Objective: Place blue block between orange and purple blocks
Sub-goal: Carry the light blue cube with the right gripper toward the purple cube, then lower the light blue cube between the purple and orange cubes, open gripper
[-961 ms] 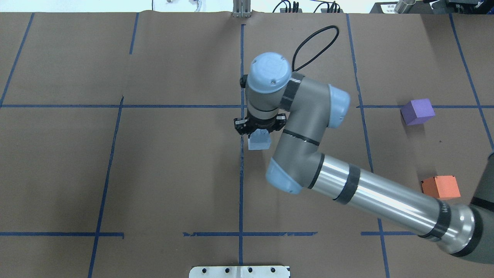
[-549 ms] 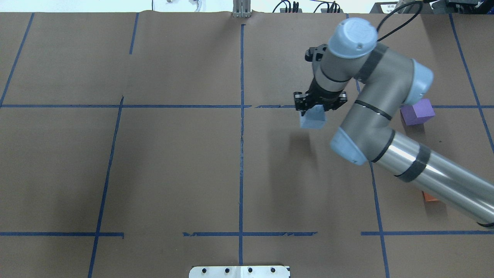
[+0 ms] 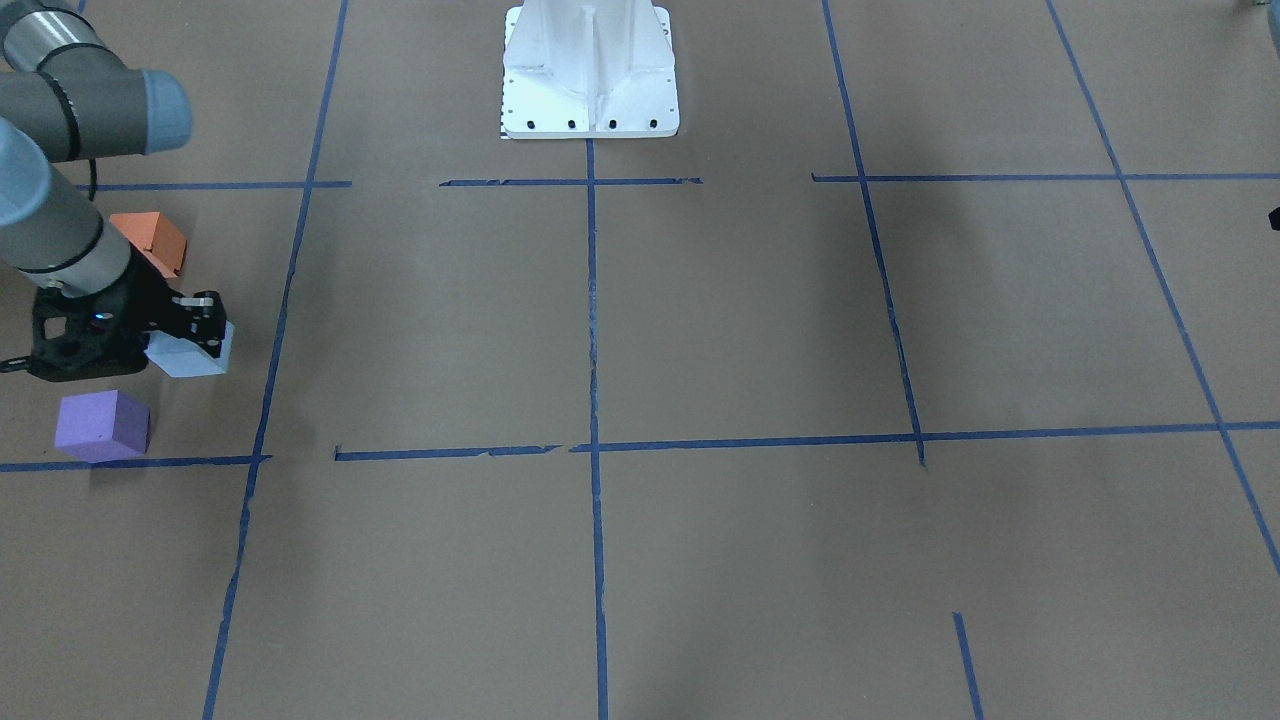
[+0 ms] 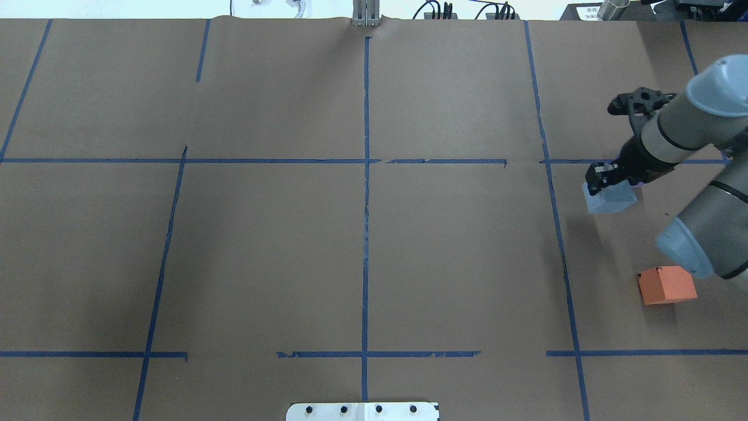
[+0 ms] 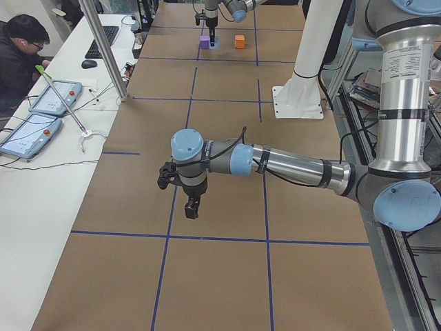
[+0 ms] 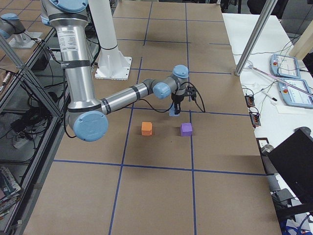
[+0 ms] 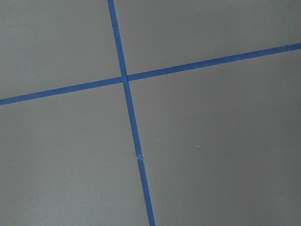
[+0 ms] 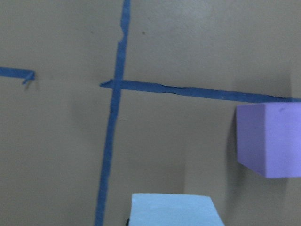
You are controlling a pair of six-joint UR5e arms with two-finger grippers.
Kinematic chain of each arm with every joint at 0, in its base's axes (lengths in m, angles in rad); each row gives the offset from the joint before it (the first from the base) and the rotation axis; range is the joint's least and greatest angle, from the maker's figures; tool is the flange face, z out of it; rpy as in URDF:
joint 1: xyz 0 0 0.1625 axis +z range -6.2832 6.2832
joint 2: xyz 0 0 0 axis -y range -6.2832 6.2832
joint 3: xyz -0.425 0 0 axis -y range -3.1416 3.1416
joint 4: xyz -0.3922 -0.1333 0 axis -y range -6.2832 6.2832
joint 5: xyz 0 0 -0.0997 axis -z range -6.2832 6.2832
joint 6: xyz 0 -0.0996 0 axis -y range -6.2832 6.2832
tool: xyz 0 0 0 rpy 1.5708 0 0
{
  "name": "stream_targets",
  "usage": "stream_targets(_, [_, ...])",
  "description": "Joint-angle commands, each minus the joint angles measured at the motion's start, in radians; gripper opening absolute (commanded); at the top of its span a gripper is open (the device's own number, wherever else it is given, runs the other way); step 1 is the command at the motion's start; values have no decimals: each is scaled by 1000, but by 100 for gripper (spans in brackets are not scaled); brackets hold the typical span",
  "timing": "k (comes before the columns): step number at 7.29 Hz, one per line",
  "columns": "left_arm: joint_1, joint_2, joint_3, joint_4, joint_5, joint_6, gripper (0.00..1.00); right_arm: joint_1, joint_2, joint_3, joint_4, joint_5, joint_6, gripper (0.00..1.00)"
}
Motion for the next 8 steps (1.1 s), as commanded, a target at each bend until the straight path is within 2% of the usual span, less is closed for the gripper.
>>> stream_targets(1, [0, -1, -3, 0, 0, -4, 100, 36, -162, 4, 153, 12, -9, 34])
stream_targets(2, [0, -1, -8, 0, 0, -10, 100, 36, -164, -22, 155, 10, -9, 39])
stream_targets(3, [0, -1, -9, 0, 0, -11, 100, 31, -151, -33, 155, 9, -12, 66])
stream_targets(4, [0, -1, -11, 0, 0, -11, 100, 31, -146, -31, 155, 9, -9, 100])
stream_targets(7, [0, 0, -16, 0, 0, -18, 100, 40, -117, -24, 150, 18, -18, 100])
stream_targets(8, [0, -3, -13, 0, -2, -17, 100, 90, -117, -15, 141, 24, -29, 100])
